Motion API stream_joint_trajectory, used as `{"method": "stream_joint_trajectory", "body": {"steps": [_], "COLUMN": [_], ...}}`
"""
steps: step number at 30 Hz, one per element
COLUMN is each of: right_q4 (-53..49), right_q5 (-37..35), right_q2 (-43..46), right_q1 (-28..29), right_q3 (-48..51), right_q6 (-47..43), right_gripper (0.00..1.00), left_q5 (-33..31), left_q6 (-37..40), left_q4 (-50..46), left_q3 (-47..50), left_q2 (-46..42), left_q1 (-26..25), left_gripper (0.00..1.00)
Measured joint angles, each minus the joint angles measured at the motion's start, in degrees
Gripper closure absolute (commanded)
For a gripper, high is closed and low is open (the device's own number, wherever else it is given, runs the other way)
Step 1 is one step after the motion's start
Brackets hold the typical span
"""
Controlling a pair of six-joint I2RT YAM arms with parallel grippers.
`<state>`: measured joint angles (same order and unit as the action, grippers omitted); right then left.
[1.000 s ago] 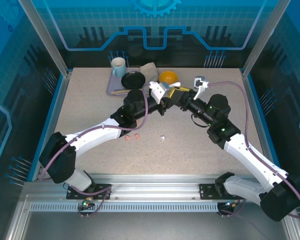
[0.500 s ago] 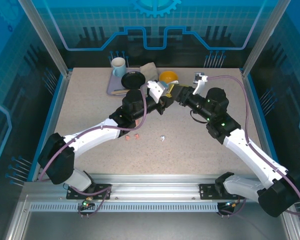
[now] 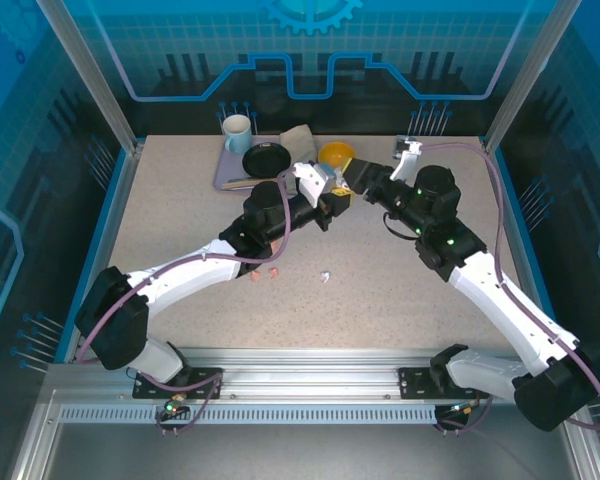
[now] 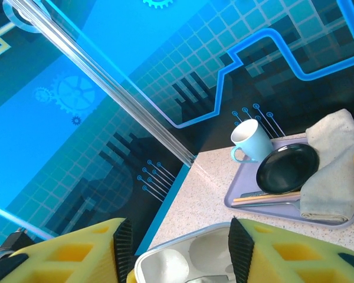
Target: Insert the wireless bluetooth earbuds into the charging case
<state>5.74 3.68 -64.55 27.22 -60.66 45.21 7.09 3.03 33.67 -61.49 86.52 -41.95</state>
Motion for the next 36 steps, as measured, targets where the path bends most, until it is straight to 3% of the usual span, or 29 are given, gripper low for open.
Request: {"method": "stream_joint_trajectory", "body": {"steps": [3,9,15,24,36], "right_q4": [-3.2,-12.8,-16.9,-17.3,-17.2], "right_q5": [-0.3,-0.9,0.7,2.9,4.3], "right_q2": [1.0,4.2,8.2,11.3,7.8], "right_q1": [0.0,-0.3,-0.3,-0.2,3.4], "right_q3": [-1.2,-2.6,-1.1,0.3,-0.3], "right_q6": [0.0,1.2,5.1,8.4,8.8], "right_gripper": [0.43,0.44,0.62,0.79,0.87], "left_q5": [0.3,0.9,1.0,1.5,1.8], "left_q6": [-0.1,0.0,-0.1,-0.2,-1.4], "left_q4": [1.0,3.4,5.6,5.6,5.6], "left_q3": [0.4,0.8,1.4,2.6,2.8], "left_q2": [0.0,-0.8,-1.4,-1.4,-1.0], "left_q1": [-0.3,-1.0,-0.7,0.2,1.2], "left_gripper": [1.00,1.00,1.00,1.00,1.00]}}
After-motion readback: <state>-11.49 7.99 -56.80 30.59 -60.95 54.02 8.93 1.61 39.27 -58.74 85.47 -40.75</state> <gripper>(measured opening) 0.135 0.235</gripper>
